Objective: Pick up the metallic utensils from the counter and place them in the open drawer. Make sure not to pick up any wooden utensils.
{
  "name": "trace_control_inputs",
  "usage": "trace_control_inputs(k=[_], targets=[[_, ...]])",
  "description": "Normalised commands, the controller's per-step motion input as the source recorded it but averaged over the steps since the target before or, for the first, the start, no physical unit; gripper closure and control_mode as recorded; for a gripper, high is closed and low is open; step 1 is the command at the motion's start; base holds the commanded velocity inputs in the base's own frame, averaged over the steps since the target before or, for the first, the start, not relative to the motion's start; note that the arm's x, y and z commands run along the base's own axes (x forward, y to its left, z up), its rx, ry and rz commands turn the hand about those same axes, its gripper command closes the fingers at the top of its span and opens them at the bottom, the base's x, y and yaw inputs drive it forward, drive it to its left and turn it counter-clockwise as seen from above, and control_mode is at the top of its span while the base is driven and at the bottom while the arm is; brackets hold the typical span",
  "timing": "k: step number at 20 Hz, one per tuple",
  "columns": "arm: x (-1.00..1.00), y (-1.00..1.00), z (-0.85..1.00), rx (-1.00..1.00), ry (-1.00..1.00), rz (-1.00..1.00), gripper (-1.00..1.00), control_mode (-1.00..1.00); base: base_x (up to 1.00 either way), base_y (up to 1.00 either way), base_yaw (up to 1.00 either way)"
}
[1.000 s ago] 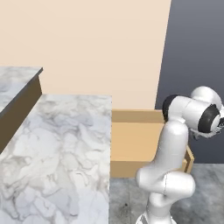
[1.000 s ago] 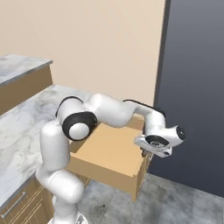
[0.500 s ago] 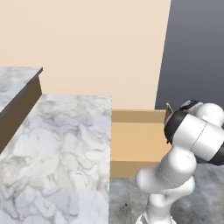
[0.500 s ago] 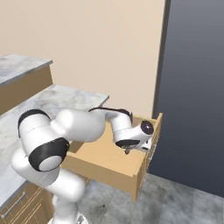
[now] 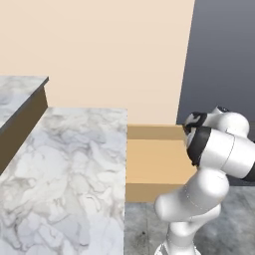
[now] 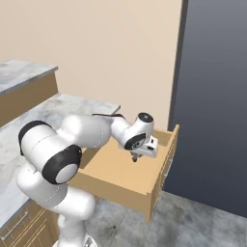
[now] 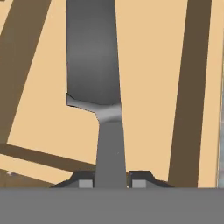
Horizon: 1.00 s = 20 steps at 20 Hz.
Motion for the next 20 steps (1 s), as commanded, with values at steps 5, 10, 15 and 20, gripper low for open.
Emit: trace_control_inputs(k=[5, 10, 15, 20], targets=[[0.00, 0.05, -0.29, -0.12, 0.03, -0.06, 1.00, -1.00, 0.00, 0.00, 0.00], [-0.02, 0.24, -0.32, -0.10, 0.01, -0.04, 1.00, -1.00, 0.00, 0.00, 0.00], [0.12, 0.14, -0.41, 0.00, 0.02, 0.00, 1.00, -1.00, 0.00, 0.00, 0.00], [0.38, 0.13, -0.24, 0.00, 0.07, 0.00, 1.00, -1.00, 0.00, 0.00, 0.00]])
